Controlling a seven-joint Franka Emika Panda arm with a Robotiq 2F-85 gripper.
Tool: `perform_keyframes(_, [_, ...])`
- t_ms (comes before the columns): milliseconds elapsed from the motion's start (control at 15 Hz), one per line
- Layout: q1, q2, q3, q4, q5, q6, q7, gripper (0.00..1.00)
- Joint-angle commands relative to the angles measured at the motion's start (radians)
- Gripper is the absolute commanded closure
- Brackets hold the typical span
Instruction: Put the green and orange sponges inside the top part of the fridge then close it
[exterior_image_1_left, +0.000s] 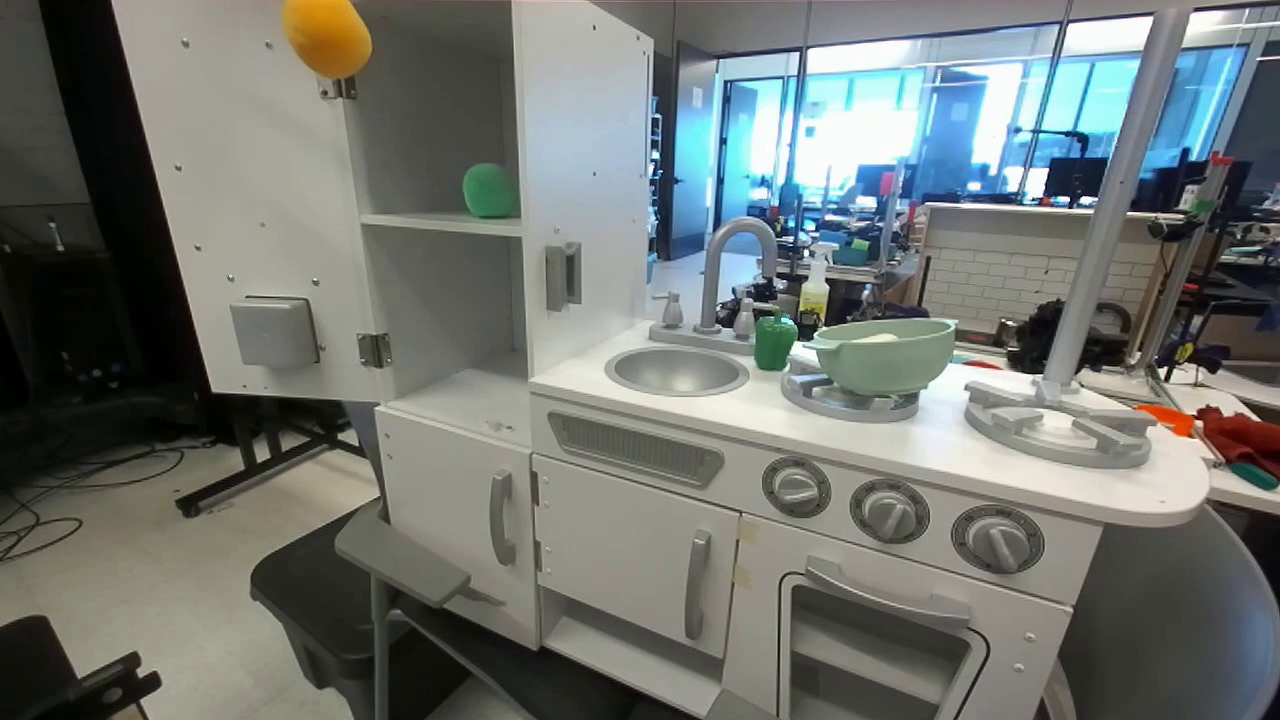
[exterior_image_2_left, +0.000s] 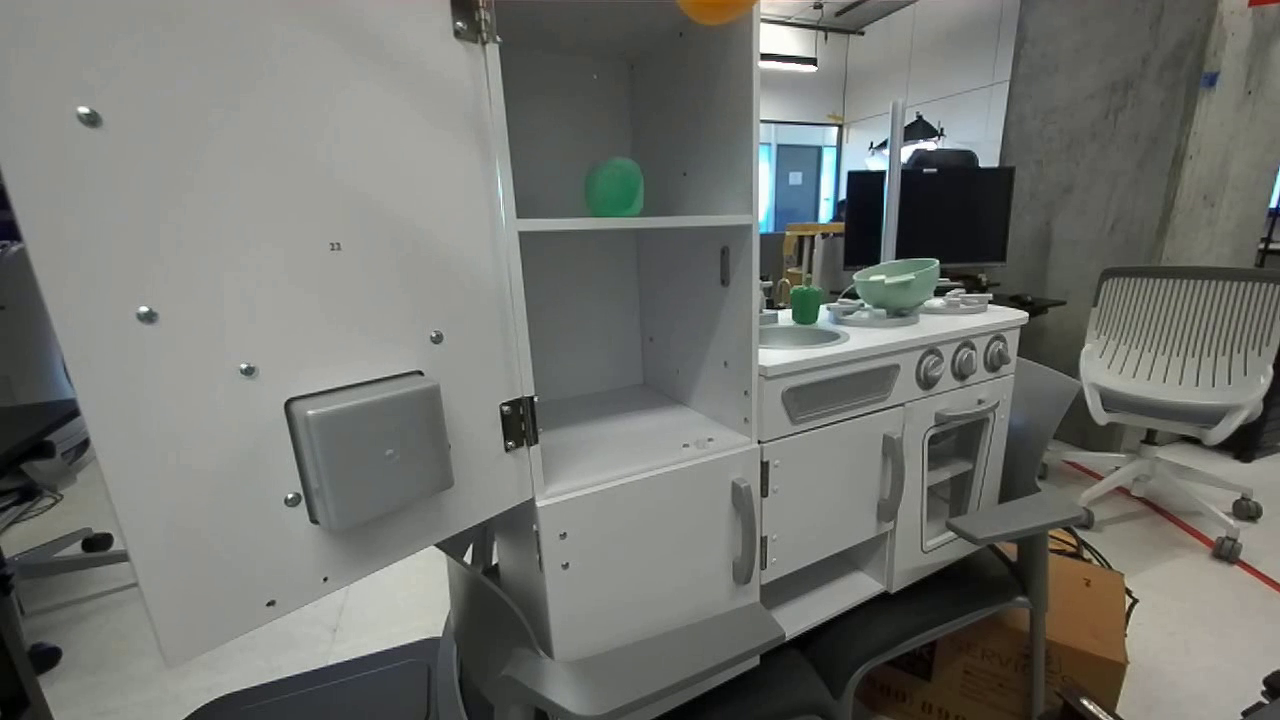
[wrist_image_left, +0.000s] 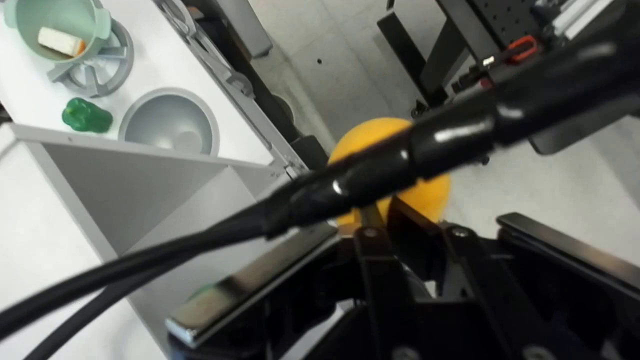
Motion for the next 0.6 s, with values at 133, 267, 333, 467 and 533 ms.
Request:
perform_keyframes(133, [0.001, 0.050, 0.045, 0.031, 0.086, 0.204, 0.276, 0.97])
perform_keyframes(267, [0.010, 0.074, 0.038, 0.035, 0.084, 0.305, 0.347, 0.97])
perform_keyframes(333, [0.015, 0.084, 0.032, 0.033, 0.079, 0.354, 0.381, 0.97])
perform_keyframes(467, [0.026, 0.103, 0.019, 0.034, 0.064, 0.444, 0.439, 0.97])
perform_keyframes(533, [0.031, 0.111, 0.013, 0.034, 0.059, 0.487, 0.469, 0.97])
